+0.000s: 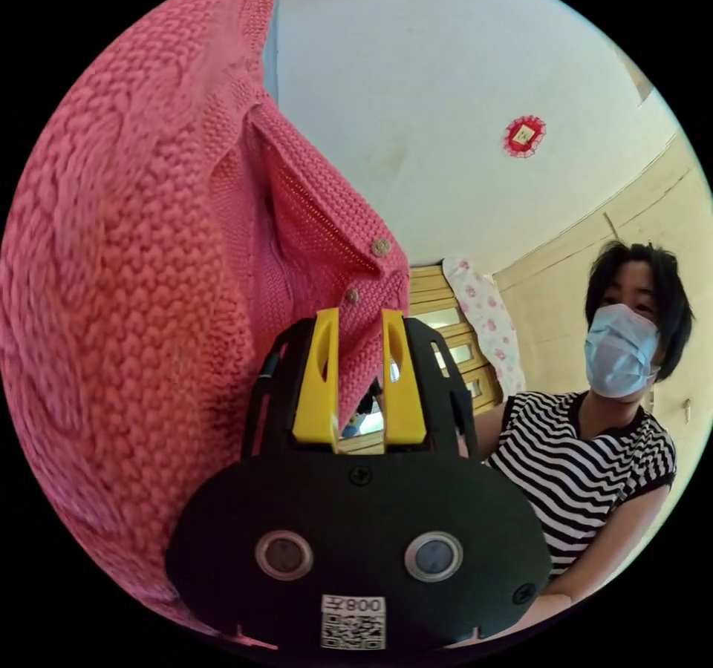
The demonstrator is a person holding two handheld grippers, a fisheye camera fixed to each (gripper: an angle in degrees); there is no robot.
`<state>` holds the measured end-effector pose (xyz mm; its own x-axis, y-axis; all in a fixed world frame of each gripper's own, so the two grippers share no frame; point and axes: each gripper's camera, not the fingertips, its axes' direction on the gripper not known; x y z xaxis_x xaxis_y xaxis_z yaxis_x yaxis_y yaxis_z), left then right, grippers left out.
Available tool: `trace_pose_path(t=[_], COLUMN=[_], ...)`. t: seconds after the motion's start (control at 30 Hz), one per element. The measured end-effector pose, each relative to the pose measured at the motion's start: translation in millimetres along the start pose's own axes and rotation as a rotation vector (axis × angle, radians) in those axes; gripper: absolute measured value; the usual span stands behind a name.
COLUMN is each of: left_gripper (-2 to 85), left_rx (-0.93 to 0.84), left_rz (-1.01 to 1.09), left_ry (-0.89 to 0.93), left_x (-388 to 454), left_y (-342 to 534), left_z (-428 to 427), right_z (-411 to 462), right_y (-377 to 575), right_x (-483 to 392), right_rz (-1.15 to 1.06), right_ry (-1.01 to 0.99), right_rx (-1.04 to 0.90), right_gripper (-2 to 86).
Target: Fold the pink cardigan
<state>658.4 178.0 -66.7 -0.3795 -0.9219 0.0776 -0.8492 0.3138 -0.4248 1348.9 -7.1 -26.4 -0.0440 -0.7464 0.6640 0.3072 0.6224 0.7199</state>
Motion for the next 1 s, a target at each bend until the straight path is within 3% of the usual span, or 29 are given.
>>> trace_pose_path(t=[0.13,0.27,0.33,0.5,0.77,1.0], left_gripper=[10.5,6.0,4.2,2.9,2.5,2.4], left_rx=[-0.164,-0.296,-0.278,-0.182,-0.163,-0.256], left_rz=[0.049,0.062,0.068,0.085,0.155,0.087], left_ry=[-0.133,-0.042,-0.004,-0.126,-0.535,-0.576], left_x=[6.6,4.2,7.4,35.5,93.0,79.7], left_y=[-10.9,-11.8,-8.4,6.8,39.7,51.3], left_z=[18.0,47.3,48.4,21.9,-20.2,0.0], right_z=[10.8,26.4,32.6,53.0,122.5,257.1], right_y=[-2.1,-6.3,-7.4,-11.6,-40.7,-124.8], right_x=[10.2,19.6,22.8,30.2,27.1,34.4], right_rz=[0.012,0.024,0.026,0.043,0.012,-0.238], right_ry=[-0.029,-0.033,-0.037,0.065,0.684,1.29], right_rx=[-0.005,-0.012,-0.005,-0.009,-0.074,-0.242], right_gripper=[2.2,2.1,2.1,2.1,6.1,7.8])
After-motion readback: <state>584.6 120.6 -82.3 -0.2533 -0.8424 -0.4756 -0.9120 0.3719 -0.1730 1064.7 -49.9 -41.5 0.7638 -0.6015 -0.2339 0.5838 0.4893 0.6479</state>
